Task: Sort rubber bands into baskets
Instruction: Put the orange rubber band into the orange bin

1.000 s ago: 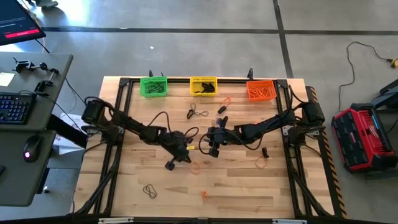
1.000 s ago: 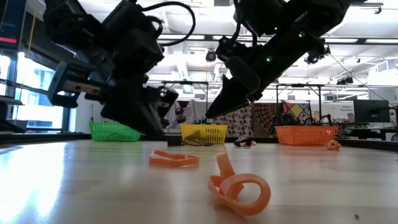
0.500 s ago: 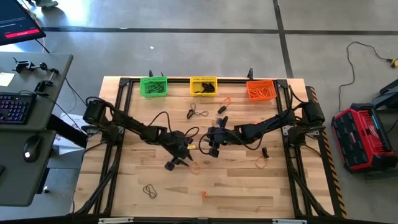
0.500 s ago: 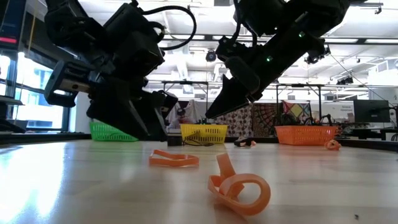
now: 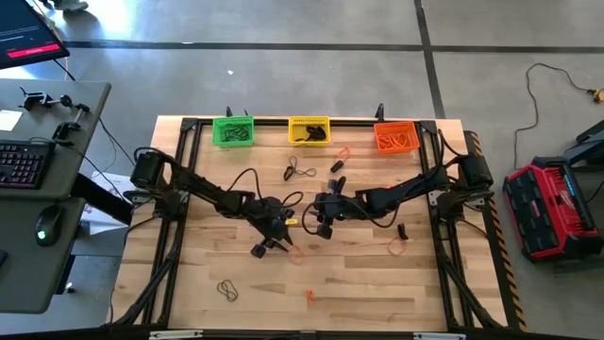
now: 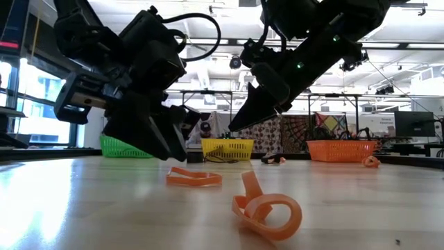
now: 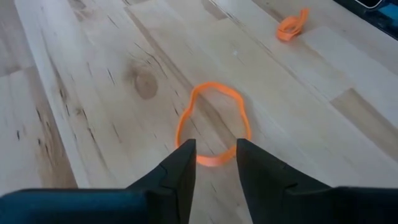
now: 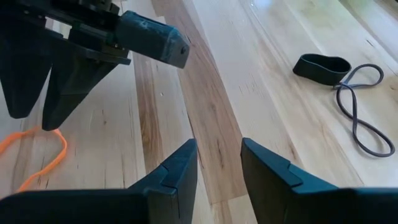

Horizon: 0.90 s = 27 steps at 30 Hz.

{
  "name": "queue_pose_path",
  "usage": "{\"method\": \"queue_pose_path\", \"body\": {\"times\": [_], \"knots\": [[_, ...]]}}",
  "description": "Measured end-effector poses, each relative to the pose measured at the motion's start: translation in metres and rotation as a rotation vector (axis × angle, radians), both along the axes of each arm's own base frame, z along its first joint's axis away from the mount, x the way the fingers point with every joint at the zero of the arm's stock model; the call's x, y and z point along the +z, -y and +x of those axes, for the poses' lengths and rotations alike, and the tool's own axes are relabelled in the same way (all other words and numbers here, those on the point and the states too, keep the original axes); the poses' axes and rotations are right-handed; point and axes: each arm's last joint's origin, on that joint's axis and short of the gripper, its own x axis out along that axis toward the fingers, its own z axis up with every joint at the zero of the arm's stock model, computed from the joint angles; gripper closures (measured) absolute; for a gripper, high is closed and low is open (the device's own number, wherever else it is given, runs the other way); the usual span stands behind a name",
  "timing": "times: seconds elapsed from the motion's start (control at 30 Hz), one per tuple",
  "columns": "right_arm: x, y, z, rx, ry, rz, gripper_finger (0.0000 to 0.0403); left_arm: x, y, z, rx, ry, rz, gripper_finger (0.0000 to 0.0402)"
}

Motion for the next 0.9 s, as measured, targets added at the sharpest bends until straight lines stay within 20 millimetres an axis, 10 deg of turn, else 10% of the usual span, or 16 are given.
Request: {"method": "queue_pose_path", "body": {"times": [0.9], "knots": [[0.001, 0.0, 0.001, 0.005, 0.008, -0.005, 0.0288, -0.011, -0.006, 0.008, -0.018, -0.022, -0.069, 0.0273]]}}
